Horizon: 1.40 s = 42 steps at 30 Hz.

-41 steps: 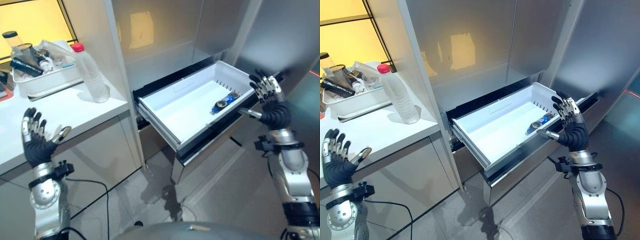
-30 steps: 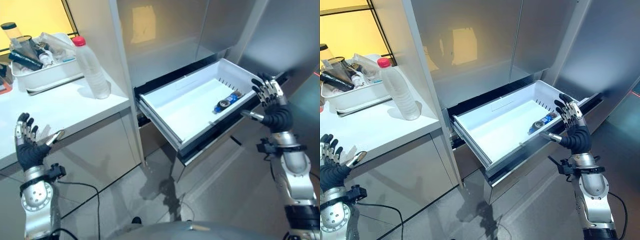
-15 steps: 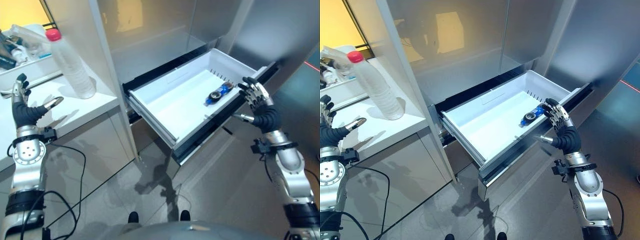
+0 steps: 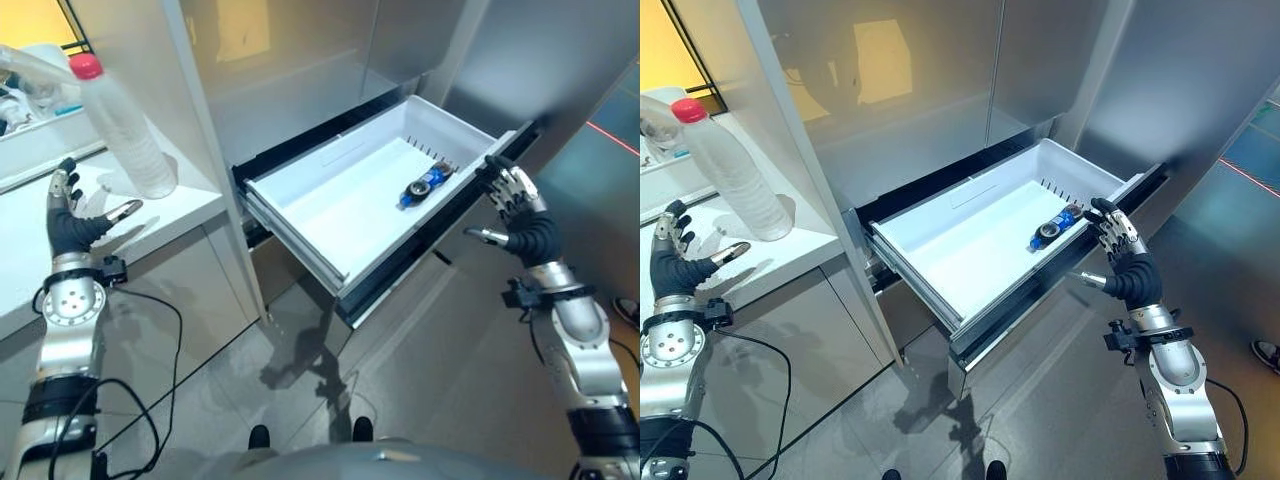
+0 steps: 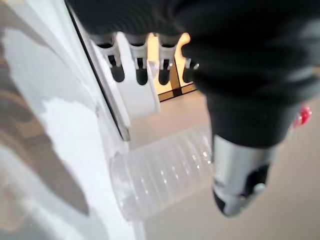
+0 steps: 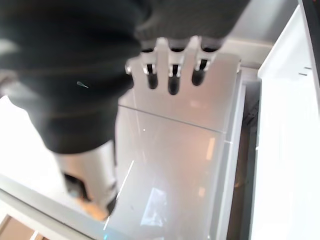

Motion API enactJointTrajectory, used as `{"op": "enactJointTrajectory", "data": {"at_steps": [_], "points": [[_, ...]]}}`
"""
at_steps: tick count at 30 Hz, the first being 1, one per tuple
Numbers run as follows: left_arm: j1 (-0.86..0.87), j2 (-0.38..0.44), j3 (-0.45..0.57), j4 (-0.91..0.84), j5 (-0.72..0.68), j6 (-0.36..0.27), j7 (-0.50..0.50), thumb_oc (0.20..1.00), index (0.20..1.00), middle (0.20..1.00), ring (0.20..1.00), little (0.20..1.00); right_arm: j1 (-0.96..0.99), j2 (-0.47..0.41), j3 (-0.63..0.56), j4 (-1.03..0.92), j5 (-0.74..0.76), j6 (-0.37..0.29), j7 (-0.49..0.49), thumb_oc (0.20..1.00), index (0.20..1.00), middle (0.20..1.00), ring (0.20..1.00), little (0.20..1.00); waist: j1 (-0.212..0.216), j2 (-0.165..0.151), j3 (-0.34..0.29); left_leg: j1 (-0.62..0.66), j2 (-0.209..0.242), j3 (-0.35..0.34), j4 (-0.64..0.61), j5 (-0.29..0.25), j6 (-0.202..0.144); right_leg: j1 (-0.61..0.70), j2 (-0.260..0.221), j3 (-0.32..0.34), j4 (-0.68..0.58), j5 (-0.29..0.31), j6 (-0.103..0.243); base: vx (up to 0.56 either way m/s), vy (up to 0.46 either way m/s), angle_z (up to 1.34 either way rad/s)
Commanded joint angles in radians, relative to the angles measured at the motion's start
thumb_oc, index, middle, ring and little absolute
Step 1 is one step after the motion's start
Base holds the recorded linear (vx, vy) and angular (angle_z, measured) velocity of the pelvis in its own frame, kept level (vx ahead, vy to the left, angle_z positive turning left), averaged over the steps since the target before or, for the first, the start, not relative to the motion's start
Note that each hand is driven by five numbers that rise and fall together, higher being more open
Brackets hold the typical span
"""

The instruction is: Take the drinks into the refrigerator

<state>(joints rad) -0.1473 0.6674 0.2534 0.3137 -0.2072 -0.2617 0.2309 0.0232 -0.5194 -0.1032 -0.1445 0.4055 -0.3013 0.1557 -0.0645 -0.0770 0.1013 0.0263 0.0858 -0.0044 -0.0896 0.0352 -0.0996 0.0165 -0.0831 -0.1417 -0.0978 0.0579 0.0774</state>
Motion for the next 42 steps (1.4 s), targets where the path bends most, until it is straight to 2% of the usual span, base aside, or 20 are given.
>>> {"op": "enactJointTrajectory", "data": {"at_steps": [1,12,20,29,42], "points": [[-0.128,0.036,-0.015,0.009,0.047,-0.026,0.006,1.000,1.000,1.000,1.000,1.000,-0.066,-0.003,-0.063,-0.047,0.034,-0.041,-0.001,1.000,1.000,1.000,1.000,1.000,-0.002,0.005,0.044,0.091,-0.072,-0.026,0.010,-0.136,0.100,0.070,0.048,-0.040,0.075,-0.151,-0.014,0.00,0.000,0.00],[-0.187,0.055,-0.062,-0.002,0.084,-0.023,-0.017,1.000,1.000,1.000,1.000,1.000,-0.061,0.006,-0.063,-0.069,0.041,-0.043,0.026,1.000,1.000,1.000,1.000,1.000,-0.016,0.008,0.045,0.103,-0.064,-0.032,0.009,-0.142,0.096,0.069,0.059,-0.022,0.084,-0.162,-0.021,0.01,-0.004,0.00],[-0.313,0.067,-0.156,0.071,0.061,-0.021,-0.033,1.000,1.000,1.000,1.000,1.000,-0.059,0.010,-0.042,-0.104,0.077,-0.044,0.051,1.000,1.000,1.000,1.000,1.000,-0.037,0.012,0.037,0.119,-0.059,-0.024,0.005,-0.148,0.092,0.080,0.065,-0.011,0.074,-0.163,-0.022,0.00,-0.002,0.00],[-0.389,0.026,-0.222,0.129,0.020,-0.022,-0.050,1.000,1.000,1.000,1.000,1.000,-0.044,0.020,-0.025,-0.154,0.101,-0.042,0.077,1.000,1.000,1.000,1.000,1.000,-0.066,0.019,0.034,0.124,-0.056,-0.009,0.003,-0.152,0.091,0.072,0.072,0.015,0.075,-0.161,-0.025,0.00,-0.006,-0.02],[-0.427,-0.009,-0.253,0.179,0.018,-0.025,-0.032,1.000,1.000,1.000,1.000,1.000,-0.042,0.017,-0.014,-0.158,0.117,-0.047,0.087,1.000,1.000,1.000,1.000,1.000,-0.091,0.023,0.030,0.126,-0.049,0.009,0.003,-0.157,0.091,0.057,0.081,0.044,0.078,-0.162,-0.027,0.01,-0.008,-0.07]]}}
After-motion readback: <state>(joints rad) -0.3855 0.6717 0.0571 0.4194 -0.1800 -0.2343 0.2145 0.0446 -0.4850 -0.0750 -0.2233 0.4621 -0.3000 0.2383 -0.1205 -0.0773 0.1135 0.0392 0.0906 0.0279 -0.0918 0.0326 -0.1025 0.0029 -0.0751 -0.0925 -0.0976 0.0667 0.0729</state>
